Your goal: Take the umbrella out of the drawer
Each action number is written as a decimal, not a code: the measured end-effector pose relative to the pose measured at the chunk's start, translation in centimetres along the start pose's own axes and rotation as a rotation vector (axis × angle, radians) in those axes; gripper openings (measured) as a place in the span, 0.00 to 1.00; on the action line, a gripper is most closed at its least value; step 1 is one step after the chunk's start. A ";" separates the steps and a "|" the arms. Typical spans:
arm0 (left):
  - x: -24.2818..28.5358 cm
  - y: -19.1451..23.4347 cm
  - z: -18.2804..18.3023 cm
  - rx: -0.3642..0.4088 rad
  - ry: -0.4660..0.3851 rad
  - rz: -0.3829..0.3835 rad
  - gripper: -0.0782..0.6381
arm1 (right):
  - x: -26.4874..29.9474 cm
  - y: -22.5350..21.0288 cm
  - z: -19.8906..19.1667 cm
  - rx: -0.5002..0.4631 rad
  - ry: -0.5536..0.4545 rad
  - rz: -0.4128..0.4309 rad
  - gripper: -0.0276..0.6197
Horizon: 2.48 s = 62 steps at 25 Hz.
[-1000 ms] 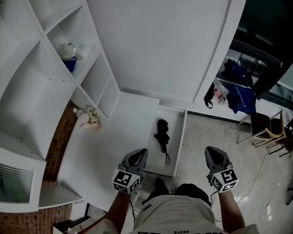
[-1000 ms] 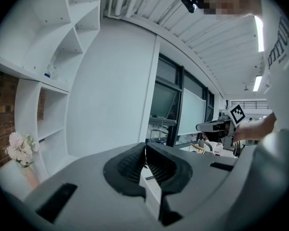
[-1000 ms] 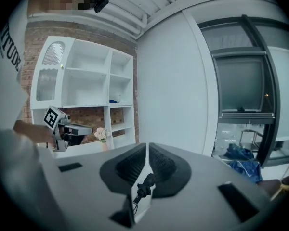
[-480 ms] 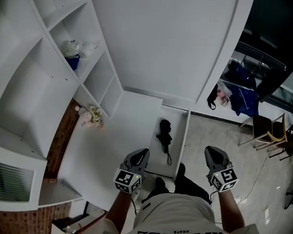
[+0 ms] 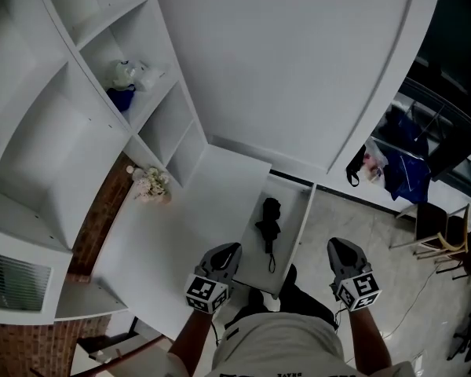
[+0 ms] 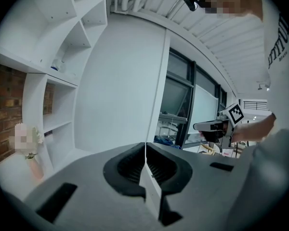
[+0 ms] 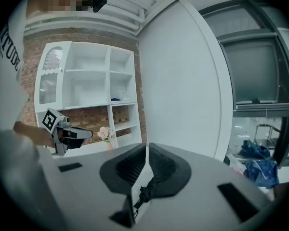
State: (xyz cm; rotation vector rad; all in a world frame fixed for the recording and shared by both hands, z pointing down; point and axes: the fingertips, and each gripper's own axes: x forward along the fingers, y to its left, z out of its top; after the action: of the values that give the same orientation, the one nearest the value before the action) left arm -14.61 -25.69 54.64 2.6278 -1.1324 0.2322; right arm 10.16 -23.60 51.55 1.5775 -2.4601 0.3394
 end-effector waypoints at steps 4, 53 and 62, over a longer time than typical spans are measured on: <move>1.6 -0.2 -0.9 -0.023 0.025 0.041 0.15 | 1.6 -1.1 -0.8 0.012 0.029 0.057 0.10; 28.1 7.6 -34.4 -0.260 0.782 0.303 0.51 | 14.8 -12.6 -20.0 0.220 0.371 0.303 0.10; 28.8 9.1 -40.6 -0.351 0.909 0.367 0.59 | 14.7 -13.4 -22.1 0.264 0.402 0.295 0.10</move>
State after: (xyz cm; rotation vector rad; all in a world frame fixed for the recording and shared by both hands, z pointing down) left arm -3.27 -39.02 102.14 1.6530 -1.1323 1.0549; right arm 17.26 -35.10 78.01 1.0811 -2.3875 0.9609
